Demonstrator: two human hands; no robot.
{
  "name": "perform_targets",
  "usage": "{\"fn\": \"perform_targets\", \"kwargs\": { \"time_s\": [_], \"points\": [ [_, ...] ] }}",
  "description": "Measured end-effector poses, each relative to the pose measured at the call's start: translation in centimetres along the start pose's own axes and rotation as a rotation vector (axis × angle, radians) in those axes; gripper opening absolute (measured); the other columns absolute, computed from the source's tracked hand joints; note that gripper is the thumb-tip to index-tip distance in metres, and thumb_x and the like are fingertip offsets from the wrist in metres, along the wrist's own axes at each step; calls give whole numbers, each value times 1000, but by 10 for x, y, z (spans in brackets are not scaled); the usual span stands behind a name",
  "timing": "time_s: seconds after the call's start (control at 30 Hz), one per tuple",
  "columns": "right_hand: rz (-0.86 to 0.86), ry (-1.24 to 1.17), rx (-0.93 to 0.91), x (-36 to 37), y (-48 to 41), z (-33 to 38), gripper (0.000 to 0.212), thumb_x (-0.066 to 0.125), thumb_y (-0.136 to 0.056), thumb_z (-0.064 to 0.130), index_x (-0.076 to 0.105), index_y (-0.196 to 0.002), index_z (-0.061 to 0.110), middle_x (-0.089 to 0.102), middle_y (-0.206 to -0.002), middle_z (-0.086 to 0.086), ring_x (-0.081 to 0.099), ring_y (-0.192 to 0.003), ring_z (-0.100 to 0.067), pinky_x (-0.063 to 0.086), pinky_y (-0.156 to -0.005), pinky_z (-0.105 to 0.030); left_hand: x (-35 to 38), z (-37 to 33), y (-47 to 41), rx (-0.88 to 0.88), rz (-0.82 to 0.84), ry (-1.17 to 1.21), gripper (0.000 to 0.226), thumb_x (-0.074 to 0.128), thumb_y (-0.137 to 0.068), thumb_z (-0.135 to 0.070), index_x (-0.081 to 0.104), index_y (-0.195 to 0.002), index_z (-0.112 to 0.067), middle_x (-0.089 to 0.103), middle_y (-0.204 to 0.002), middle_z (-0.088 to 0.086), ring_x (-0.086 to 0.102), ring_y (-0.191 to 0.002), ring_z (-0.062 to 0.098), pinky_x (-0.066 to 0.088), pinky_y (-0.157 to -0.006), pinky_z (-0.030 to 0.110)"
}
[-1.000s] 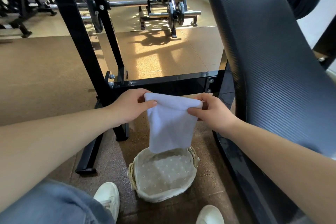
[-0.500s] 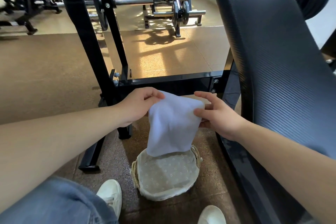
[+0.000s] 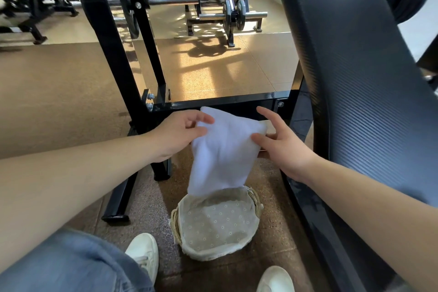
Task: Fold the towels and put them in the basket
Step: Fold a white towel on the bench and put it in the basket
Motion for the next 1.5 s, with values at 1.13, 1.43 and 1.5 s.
{"fn": "perform_targets", "kwargs": {
  "time_s": [1.13, 1.43, 1.5],
  "points": [
    [-195, 678, -186, 0, 3, -2, 51, 73, -88, 23, 56, -135, 33, 60, -102, 13, 57, -94, -9, 37, -66, -6, 14, -8, 0, 178, -44, -528, 53, 75, -84, -21, 60, -131, -41, 60, -117, -21, 55, -108, 5, 40, -77, 11],
    [-168, 714, -228, -8, 1, 3, 32, 74, -89, 24, 69, -120, 30, 49, -121, 2, 45, -120, -16, 36, -98, -29, 11, -8, -2, 200, -86, -553, 36, 73, -86, -23, 64, -113, -44, 49, -117, -11, 46, -112, 11, 41, -87, 24],
    [-135, 610, -209, -10, 2, 5, 29, 74, -89, 25, 67, -112, 41, 48, -131, 12, 42, -127, -7, 36, -103, -31, 8, -7, -1, 180, -92, -464, 39, 77, -85, -22, 63, -114, -44, 39, -126, -10, 41, -119, 8, 39, -92, 21]
  ]
}}
Point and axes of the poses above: each hand's wrist, its own y-axis away from the middle knuckle, its own x-axis out of the palm, z = x × y, the point moved 4 cm from there along -y, towards the middle knuckle
